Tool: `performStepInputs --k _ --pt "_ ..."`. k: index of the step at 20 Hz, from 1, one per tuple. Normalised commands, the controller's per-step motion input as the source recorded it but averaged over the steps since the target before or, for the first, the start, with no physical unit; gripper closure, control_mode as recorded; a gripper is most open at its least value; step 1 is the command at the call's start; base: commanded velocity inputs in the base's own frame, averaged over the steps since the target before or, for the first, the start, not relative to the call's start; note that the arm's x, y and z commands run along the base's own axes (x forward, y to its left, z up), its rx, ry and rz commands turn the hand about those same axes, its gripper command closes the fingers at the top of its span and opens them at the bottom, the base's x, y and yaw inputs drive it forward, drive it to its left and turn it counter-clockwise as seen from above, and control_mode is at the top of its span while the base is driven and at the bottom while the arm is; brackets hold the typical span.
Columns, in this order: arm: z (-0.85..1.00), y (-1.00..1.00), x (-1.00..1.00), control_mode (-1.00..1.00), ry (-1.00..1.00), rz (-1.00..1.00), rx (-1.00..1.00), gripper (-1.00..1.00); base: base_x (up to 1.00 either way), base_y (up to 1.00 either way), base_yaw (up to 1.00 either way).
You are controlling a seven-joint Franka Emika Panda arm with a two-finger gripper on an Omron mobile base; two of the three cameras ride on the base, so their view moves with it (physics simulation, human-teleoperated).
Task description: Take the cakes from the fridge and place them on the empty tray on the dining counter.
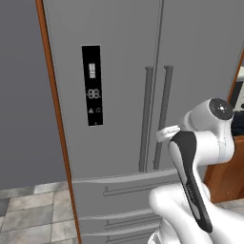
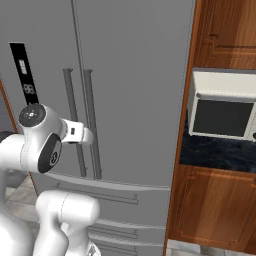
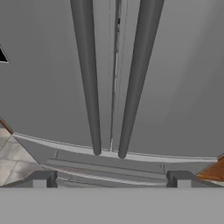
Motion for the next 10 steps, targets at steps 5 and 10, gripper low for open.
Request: performStepInputs --k 5,10 --pt "0.00 -0.04 0.00 -1.00 -0.07 0.00 0.00 -1.00 0.00 0.00 0.00" --pt "0.00 0.00 0.00 1.00 0.00 0.00 0.00 -1.00 -0.05 0.00 0.00"
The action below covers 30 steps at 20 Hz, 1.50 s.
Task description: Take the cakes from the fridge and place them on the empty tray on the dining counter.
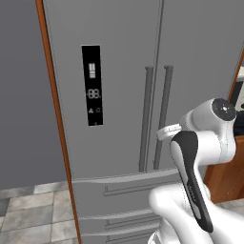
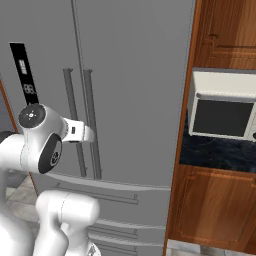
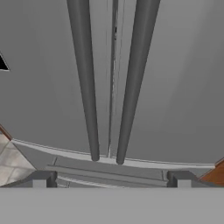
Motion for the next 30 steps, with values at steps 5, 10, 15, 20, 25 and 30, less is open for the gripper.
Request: performStepInputs --k 5,10,15,20,25,30 --pt "0.00 0.00 0.00 1.00 0.00 0.00 0.00 -1.00 -0.51 0.03 0.00" --pt "0.00 0.00 0.00 1.00 0.00 0.00 0.00 -1.00 -0.67 0.07 0.00" --pt "0.00 0.00 0.00 1.00 0.00 0.00 0.00 -1.00 -0.50 0.14 0.00" --pt "0.00 0.00 0.00 1.00 0.00 0.00 0.00 -1.00 -0.13 0.11 0.00" --pt "0.00 0.00 0.00 1.00 0.00 0.00 0.00 -1.00 -0.10 0.24 0.00" --pt "0.00 0.00 0.00 1.00 0.00 0.00 0.00 -1.00 0.00 0.37 0.00"
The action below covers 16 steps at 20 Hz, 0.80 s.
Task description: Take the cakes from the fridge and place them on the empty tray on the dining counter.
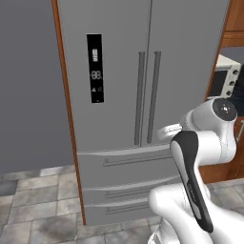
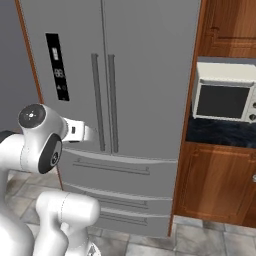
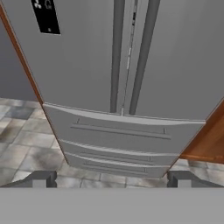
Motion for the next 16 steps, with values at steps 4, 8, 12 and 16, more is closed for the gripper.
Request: performStepInputs --k 4,8,12,16 --pt "0.00 0.00 0.00 1.00 0.00 0.00 0.00 -1.00 0.04 0.16 0.00" --pt "-0.02 -0.11 0.30 -1.00 -0.04 -0.01 0.00 -1.00 0.00 0.00 0.00" --pt "0.00 -0.29 0.85 -1.00 -0.01 0.00 0.01 -1.00 0.00 0.00 0.00" --pt "0.00 -0.23 1.00 -1.00 0.00 0.00 0.04 -1.00 0.00 0.00 0.00"
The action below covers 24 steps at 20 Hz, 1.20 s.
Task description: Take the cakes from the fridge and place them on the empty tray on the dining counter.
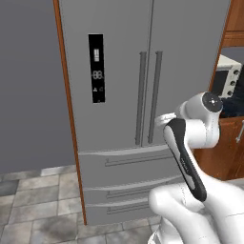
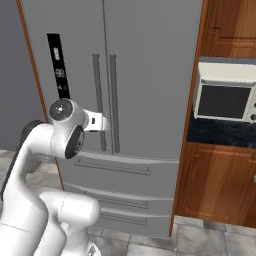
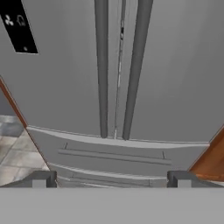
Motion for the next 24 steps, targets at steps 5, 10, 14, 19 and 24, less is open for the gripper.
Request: performStepInputs --k 5,10,14,19,24 --pt "0.00 -0.17 1.00 -1.00 0.01 0.00 0.05 -1.00 0.00 0.00 0.00" --pt "0.00 -0.32 1.00 -1.00 0.04 0.00 0.06 -1.00 0.00 0.00 0.00" --pt "0.00 -0.21 0.99 -1.00 0.08 0.00 0.04 -1.00 0.00 0.00 0.00" --pt "0.00 0.00 0.93 -1.00 0.05 0.00 0.00 -1.00 0.00 0.00 0.00" --pt "-0.10 -0.05 0.73 -1.00 -0.02 0.00 0.00 -1.00 0.00 0.00 0.00"
